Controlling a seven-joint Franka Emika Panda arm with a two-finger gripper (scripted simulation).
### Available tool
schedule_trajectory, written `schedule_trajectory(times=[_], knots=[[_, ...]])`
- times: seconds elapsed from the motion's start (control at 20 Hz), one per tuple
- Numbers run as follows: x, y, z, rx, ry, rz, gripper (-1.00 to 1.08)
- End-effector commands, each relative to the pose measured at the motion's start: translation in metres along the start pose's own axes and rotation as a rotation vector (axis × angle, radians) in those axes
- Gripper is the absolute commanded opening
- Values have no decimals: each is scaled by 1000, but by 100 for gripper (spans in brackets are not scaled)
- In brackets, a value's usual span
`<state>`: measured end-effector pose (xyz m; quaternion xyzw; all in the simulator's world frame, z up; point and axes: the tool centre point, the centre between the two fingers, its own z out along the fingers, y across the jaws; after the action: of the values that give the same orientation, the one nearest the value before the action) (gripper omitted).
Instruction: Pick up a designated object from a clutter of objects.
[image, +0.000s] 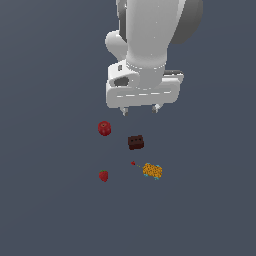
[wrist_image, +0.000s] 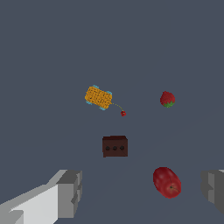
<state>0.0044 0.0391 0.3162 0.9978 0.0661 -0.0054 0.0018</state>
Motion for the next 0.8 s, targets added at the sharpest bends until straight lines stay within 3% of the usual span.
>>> schedule_trajectory(times=[0.0, 0.75], knots=[[3, 0, 6, -3, -1, -29, 100], [41, -6, 78, -23, -4, -388, 100]])
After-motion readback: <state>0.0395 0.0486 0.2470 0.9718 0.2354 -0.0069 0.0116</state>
